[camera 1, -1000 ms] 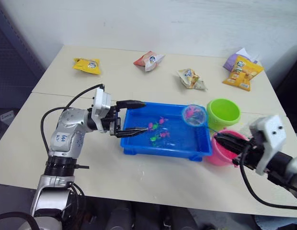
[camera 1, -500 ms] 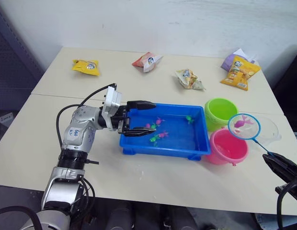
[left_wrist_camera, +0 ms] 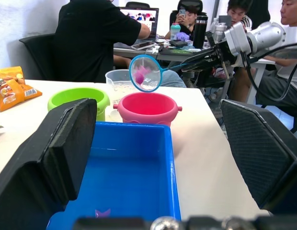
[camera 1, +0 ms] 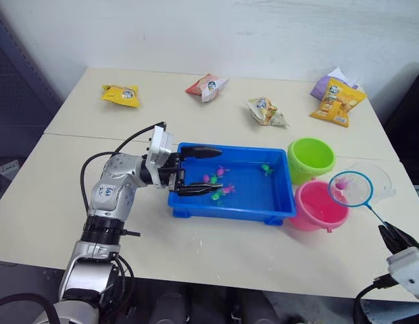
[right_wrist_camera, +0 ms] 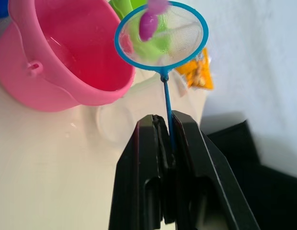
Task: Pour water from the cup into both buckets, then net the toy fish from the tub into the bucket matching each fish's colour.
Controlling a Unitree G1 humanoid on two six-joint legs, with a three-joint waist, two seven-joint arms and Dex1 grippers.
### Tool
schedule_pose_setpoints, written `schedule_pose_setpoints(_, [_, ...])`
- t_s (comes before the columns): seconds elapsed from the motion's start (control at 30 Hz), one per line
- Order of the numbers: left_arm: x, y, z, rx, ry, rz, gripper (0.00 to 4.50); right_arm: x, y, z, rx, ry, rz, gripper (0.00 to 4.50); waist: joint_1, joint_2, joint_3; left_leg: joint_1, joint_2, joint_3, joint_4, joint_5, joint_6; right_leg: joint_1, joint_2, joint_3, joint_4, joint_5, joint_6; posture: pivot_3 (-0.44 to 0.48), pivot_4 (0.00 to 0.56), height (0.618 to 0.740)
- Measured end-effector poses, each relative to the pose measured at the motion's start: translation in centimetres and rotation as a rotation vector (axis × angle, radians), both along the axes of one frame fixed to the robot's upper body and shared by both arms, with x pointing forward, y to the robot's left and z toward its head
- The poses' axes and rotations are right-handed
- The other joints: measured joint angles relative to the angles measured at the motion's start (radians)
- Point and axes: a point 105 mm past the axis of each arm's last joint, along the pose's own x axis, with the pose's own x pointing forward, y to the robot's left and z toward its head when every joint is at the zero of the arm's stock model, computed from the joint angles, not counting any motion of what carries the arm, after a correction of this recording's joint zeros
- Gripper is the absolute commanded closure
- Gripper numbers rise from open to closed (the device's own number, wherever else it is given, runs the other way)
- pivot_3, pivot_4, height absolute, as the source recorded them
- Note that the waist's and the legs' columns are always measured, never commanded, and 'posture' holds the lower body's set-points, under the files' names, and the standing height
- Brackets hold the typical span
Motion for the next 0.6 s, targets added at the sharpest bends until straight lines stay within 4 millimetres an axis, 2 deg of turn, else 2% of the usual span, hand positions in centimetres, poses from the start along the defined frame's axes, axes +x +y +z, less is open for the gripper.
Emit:
schedule_pose_setpoints(0.2, [-0.1, -0.1, -0.2, -0.014, 0.013, 0.019, 0.09, 0.0, 0.0, -1.0, -0.268, -0.049, 0.027, 4.50, -0.001, 0.000, 0.000, 0.003, 0.000, 0.001, -0.001, 0.001, -0.002, 0.000, 0.000, 0.001, 0.003, -0.001, -0.002, 0.000, 0.150, 0.738])
schedule_pose_setpoints(0.3, [-0.1, 0.0, -0.2, -0.020, 0.012, 0.031, 0.09, -0.1, -0.1, -0.9, -0.263, -0.071, 0.035, 4.50, 0.000, 0.000, 0.000, 0.005, 0.000, 0.001, -0.001, 0.002, -0.003, 0.002, 0.000, 0.001, 0.004, -0.002, -0.003, 0.000, 0.150, 0.738])
schedule_pose_setpoints(0.37, [0.0, 0.2, -0.2, -0.021, 0.011, 0.041, 0.09, -0.2, 0.0, -0.5, -0.169, -0.088, 0.031, 4.50, -0.001, 0.000, 0.000, 0.007, 0.000, 0.002, -0.002, 0.002, -0.003, 0.003, 0.000, 0.002, 0.005, -0.002, -0.003, 0.000, 0.150, 0.738])
schedule_pose_setpoints(0.43, [0.1, 0.7, -0.2, -0.017, 0.011, 0.063, 0.09, 0.1, 0.7, 0.5, 0.035, -0.121, 0.044, 4.50, -0.006, 0.000, 0.000, 0.010, 0.001, 0.002, -0.002, 0.001, -0.003, 0.005, 0.001, 0.002, 0.006, -0.002, -0.004, 0.000, 0.150, 0.738])
schedule_pose_setpoints(0.6, [1.1, 3.5, -0.4, -0.011, 0.027, 0.182, 0.09, 2.9, 3.7, 4.7, 0.546, -0.128, 0.180, 4.50, -0.027, 0.001, 0.000, 0.015, 0.003, 0.001, -0.002, 0.001, -0.003, 0.010, 0.000, 0.002, 0.008, -0.002, -0.004, 0.000, 0.150, 0.738])
